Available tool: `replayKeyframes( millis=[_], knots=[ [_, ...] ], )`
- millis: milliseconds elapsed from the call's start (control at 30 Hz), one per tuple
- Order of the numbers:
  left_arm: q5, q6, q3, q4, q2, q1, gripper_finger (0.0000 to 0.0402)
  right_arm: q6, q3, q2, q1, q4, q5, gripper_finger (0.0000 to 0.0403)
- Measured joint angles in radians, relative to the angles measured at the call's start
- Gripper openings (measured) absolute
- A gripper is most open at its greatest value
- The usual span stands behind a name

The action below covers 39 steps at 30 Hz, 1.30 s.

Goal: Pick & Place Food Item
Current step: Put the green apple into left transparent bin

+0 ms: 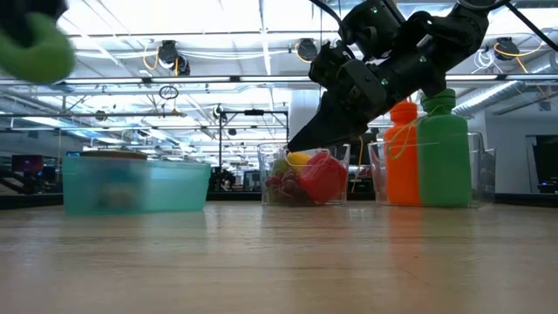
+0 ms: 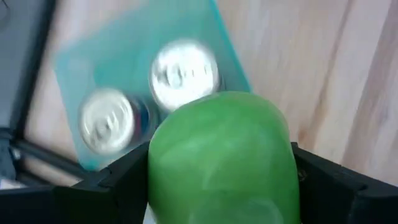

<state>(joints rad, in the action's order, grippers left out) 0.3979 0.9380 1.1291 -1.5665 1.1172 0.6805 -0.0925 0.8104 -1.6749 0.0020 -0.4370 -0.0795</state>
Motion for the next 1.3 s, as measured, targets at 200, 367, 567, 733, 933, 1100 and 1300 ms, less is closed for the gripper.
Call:
replayKeyframes(
  millis=[200, 367, 567, 733, 933, 1100, 1300],
  knots=[
    [0.241, -0.138, 0.152, 0.001, -0.004, -0.129, 0.0303, 0.008, 0.0, 0.0, 0.0, -0.007, 0.0, 0.0],
    [0.358, -0.258, 0.228, 0.092, 0.002, -0.31, 0.0303, 0.025, 0.0, 0.0, 0.0, -0.02, 0.0, 0.0],
    [0.288, -0.562, 0.239, 0.499, 0.009, -0.561, 0.0291, 0.027, 0.0, 0.0, 0.0, -0.036, 0.004, 0.0],
    [0.015, -0.805, 0.24, 0.847, 0.089, -0.784, 0.0293, 0.018, 0.0, 0.0, 0.038, 0.015, 0.0, 0.0],
    [-0.22, -0.907, 0.241, 1.128, 0.303, -0.958, 0.0301, 0.065, 0.0, 0.0, 0.092, 0.077, -0.001, 0.0],
    [-0.338, -0.918, 0.239, 1.298, 0.518, -1.039, 0.0302, 0.063, 0.0, 0.0, 0.1, 0.084, -0.001, 0.0],
    [-0.455, -0.94, 0.239, 1.398, 0.711, -1.088, 0.0303, 0.058, 0.0, 0.0, 0.1, 0.159, 0.001, 0.0]
  ],
)
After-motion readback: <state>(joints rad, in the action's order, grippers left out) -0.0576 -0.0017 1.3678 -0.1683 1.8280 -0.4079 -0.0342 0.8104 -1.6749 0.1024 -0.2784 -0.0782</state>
